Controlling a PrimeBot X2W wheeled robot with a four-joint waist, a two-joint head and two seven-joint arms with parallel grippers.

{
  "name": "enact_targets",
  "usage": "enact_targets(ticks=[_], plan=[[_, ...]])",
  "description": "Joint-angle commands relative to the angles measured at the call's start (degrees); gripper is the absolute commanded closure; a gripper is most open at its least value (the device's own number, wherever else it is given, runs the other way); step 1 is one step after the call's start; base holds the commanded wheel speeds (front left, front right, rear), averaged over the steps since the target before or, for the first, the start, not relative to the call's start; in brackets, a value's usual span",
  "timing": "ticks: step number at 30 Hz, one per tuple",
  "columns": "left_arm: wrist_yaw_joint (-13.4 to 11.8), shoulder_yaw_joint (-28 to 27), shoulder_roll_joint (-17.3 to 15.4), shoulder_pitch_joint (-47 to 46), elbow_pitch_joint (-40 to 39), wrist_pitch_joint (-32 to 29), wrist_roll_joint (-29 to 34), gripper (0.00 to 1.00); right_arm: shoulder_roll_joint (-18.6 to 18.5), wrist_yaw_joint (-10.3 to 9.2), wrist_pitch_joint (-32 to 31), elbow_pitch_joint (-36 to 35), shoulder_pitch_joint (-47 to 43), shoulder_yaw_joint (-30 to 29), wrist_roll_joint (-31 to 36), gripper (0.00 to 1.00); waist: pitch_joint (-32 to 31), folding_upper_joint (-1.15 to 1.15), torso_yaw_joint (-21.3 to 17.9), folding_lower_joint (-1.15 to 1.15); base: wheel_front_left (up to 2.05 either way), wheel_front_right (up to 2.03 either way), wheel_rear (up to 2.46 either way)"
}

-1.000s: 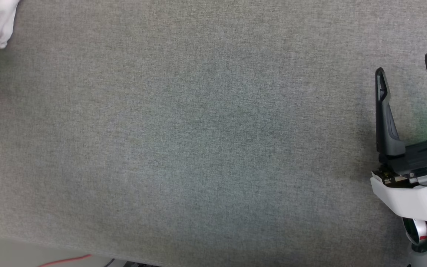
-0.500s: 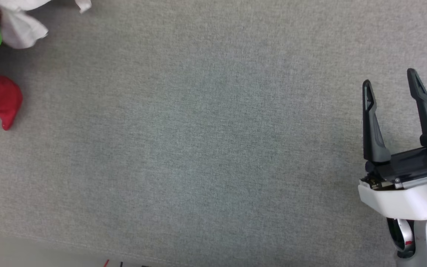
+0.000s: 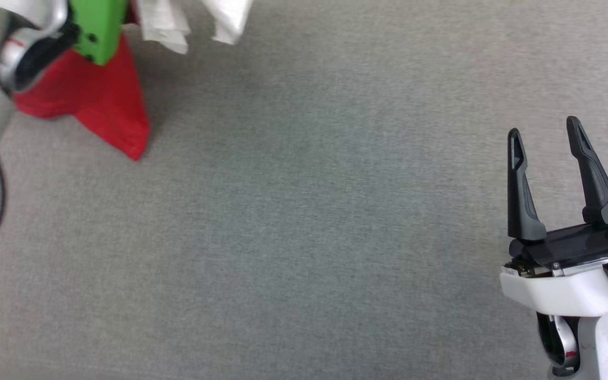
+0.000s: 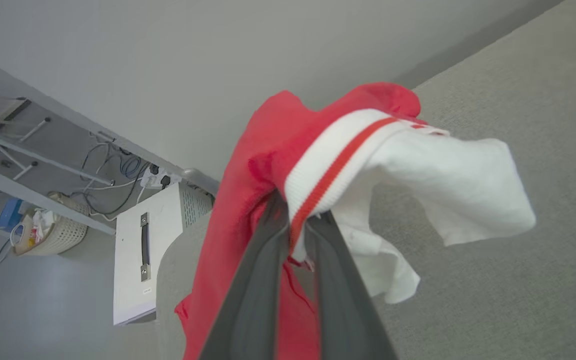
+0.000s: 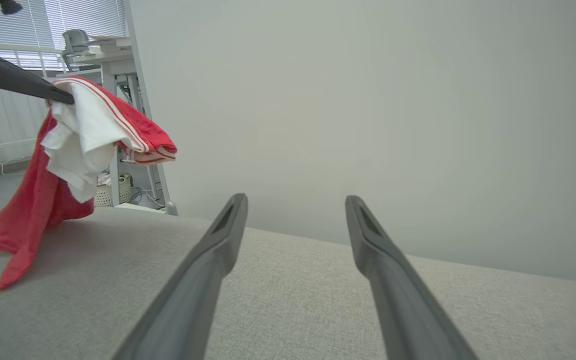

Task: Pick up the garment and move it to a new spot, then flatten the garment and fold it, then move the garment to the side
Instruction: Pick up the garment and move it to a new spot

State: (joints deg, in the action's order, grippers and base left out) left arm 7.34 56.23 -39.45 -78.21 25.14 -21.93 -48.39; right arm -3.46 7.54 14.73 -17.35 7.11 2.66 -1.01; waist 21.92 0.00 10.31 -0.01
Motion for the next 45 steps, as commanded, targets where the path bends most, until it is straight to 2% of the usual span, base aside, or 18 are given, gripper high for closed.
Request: enact_targets(ticks=[1,11,14,18,22,26,34,37,38,39,40,45], plan=[[0.14,1.73,1.81,-1.5,-1.15,0.57,0.25,1.0,0.29,-0.05,0.27,0.21,-0.41,0.07,-0.46,0.0,-2.8,0.0,-4.43,0.01,0.0,0.0,0.0],[0.14,13.66,12.61,-4.42,-3.52,4.15,-1.52,1.0,0.56,-0.05,0.27,0.15,-1.52,-1.29,-3.58,0.0,-3.87,0.0,-12.89,0.01,0.0,0.0,0.0],[0.14,15.55,15.72,-4.21,-4.34,6.21,-2.17,1.0,0.56,-0.05,0.27,0.02,-1.47,-1.55,-4.48,0.0,-3.62,0.0,-15.09,0.01,0.0,0.0,0.0],[0.14,16.81,18.06,-2.32,-5.69,7.35,-1.96,1.0,0.57,-0.05,0.27,-0.22,-1.72,-2.37,-5.36,0.0,-3.08,0.0,-16.35,0.01,0.0,0.0,0.0],[0.14,17.08,18.99,3.85,-7.16,3.73,1.2,1.0,0.57,-0.05,0.27,-0.37,-1.61,-2.72,-5.82,0.0,-2.23,0.0,-16.67,0.01,0.0,0.0,0.0],[0.14,17.1,17.73,12.02,-7.86,0.1,4.96,1.0,0.57,-0.05,0.27,-0.43,-0.95,-2.47,-6.15,0.0,-1.3,0.0,-16.71,0.01,0.0,0.0,0.0],[0.14,17.11,15.68,23.38,-6.03,-2.45,7.69,1.0,0.57,-0.05,0.27,-0.05,-0.62,-2.36,-6.19,0.0,-0.41,0.0,-16.08,0.01,0.0,0.0,0.0],[0.14,17.11,15.58,24.52,-4.97,-1.15,7.52,1.0,0.57,-0.05,0.27,0.17,-0.64,-2.5,-6.05,0.0,-0.64,0.0,-15.74,0.01,0.0,0.0,0.0],[0.14,17.11,15.66,24.32,-4.34,0.2,7.54,0.94,0.57,-0.05,0.27,0.29,-0.68,-2.57,-5.97,0.0,-0.92,0.0,-15.54,0.01,0.0,0.0,0.0],[0.14,17.11,15.82,24.02,-3.76,1.52,7.6,0.45,0.57,-0.05,0.27,0.39,-0.77,-2.67,-5.91,0.0,-1.23,0.0,-15.31,0.01,0.0,0.0,0.0],[0.14,17.11,16.04,23.44,-2.85,3.76,7.5,0.0,0.57,-0.05,0.27,0.5,-0.9,-2.66,-5.79,0.0,-1.59,0.0,-15.07,0.01,0.0,0.0,0.0],[0.14,15.38,17.37,21.8,1.49,15.15,5.35,0.0,0.57,-0.05,0.27,1.26,-2.0,-2.62,-5.48,0.0,-4.46,0.0,-13.96,0.01,0.0,0.0,0.0]])
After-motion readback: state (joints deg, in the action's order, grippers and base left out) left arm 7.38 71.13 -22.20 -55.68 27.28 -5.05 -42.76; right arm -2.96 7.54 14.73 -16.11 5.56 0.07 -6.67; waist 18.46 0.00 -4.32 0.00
